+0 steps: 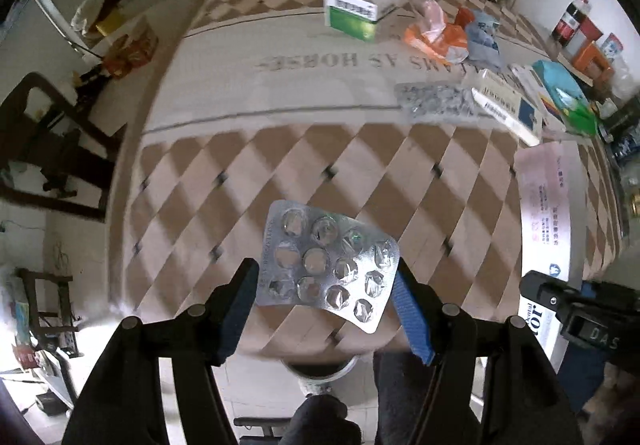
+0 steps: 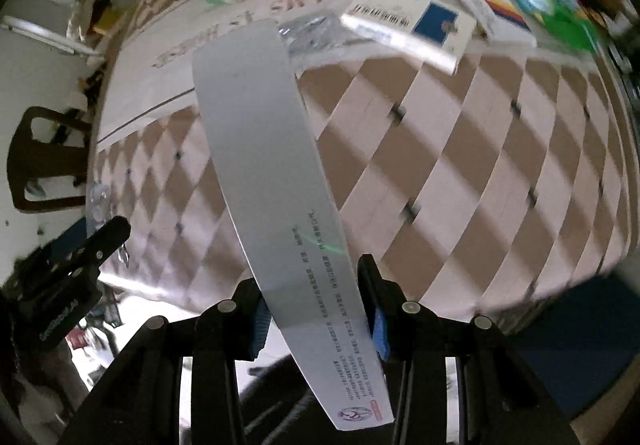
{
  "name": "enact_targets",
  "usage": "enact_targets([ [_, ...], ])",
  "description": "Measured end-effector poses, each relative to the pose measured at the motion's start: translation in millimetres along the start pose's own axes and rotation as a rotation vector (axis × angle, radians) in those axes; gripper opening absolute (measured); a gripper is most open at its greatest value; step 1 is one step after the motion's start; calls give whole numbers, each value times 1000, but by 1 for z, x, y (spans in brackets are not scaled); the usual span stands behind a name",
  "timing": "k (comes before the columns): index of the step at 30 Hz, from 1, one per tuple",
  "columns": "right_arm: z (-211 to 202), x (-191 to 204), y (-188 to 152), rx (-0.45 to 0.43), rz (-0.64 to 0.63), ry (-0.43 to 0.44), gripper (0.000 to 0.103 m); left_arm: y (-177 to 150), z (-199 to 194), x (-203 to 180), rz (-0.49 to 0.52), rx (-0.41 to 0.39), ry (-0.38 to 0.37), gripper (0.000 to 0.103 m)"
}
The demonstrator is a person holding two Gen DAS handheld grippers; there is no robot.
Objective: Collect trash
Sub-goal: 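Carry both items down to the white trash bin while both tools open to drop them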
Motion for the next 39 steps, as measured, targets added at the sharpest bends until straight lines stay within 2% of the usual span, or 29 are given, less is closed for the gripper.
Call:
enact_targets([
  [4,1,37,-57,-28,46,20,42,-52,-9,32,11,2,-8,63],
  [5,-12,35,-57,-24,56,22,42,-65,-10,42,12,11,-7,63],
  [8,1,52,-102,5,97,40,42,-107,-2,63,-1,67,-24,63],
  [12,35,67,-173,74,148,64,42,-165,24,73,-13,164,-60,63],
  [16,76,56,-228,175,187,90,42,-217,81,62,-54,324,-132,63],
  [21,174,20,-274,291,269,95,42,-257,194,30,-118,493,-223,63],
  [25,262,-22,-285,368,335,109,42,-276,285,2,-146,585,-274,63],
  [28,331,-55,-285,425,385,119,42,-289,348,-20,-167,654,-308,68],
  [31,392,-75,-282,472,410,129,42,-305,382,-29,-154,687,-303,75],
  [34,437,-88,-277,503,418,129,43,-310,398,-29,-147,678,-274,80],
  [35,446,-94,-275,510,411,120,46,-312,400,-26,-140,669,-254,94],
  [36,453,-99,-274,511,405,118,62,-314,400,-19,-135,657,-239,103],
  [37,457,-103,-274,511,400,120,72,-316,400,-16,-134,646,-227,103],
  [38,460,-103,-273,504,397,122,87,-317,399,-13,-135,636,-213,103],
  [39,459,-106,-270,483,382,119,89,-317,395,-10,-134,623,-188,103],
])
Point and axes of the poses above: each gripper's, at about its wrist camera, not at the fingertips, and z roughly the way its jaws point, x to its left, y to its top, the point moved 8 cm from there along z, roughly the way its jaws point, and after that the axes turned 12 degrees about y, right-handed, at the moved point
